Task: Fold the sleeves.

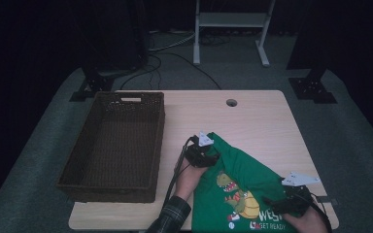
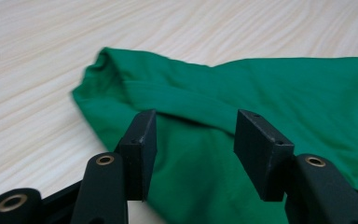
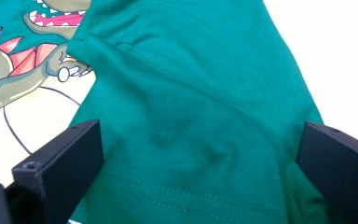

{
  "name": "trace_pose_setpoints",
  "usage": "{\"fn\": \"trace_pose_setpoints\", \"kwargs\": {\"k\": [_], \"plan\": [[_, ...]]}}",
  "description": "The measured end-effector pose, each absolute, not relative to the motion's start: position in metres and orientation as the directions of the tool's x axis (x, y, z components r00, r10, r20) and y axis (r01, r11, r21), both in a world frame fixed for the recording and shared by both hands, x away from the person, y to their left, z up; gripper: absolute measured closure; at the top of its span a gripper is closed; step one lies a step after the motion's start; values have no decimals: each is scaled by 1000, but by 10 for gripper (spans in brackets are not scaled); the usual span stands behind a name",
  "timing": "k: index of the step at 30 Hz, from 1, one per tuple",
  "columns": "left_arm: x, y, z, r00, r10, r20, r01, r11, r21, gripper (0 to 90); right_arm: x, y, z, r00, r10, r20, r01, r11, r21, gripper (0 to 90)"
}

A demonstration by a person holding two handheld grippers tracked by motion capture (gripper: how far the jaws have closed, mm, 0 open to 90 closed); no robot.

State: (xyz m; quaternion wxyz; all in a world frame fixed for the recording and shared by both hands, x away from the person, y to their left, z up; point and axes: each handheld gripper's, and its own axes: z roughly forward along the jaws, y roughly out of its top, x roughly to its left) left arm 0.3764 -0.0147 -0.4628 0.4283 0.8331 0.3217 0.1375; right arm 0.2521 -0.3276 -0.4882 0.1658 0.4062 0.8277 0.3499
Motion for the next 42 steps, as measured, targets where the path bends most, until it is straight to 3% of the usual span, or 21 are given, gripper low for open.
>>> {"fn": "trace_pose_setpoints", "kwargs": {"k": [10, 23, 26, 31, 42], "plan": [[373, -35, -470, 783, 622, -18, 399, -479, 782, 623, 252, -329, -488, -614, 789, 10, 556, 424, 715, 0], [375, -37, -479, 785, 620, 4, 402, -514, 757, 634, 252, -329, -488, -614, 789, 10, 556, 424, 715, 0], [375, -37, -478, 789, 615, 7, 398, -519, 757, 714, 252, -329, -488, -614, 789, 9, 556, 424, 715, 0], [379, -31, -478, 781, 623, -40, 427, -485, 763, 845, 252, -329, -488, -614, 789, 10, 557, 424, 715, 0], [381, -19, -471, 772, 627, -109, 449, -416, 791, 870, 252, -329, -488, -614, 789, 10, 557, 424, 715, 0]]}}
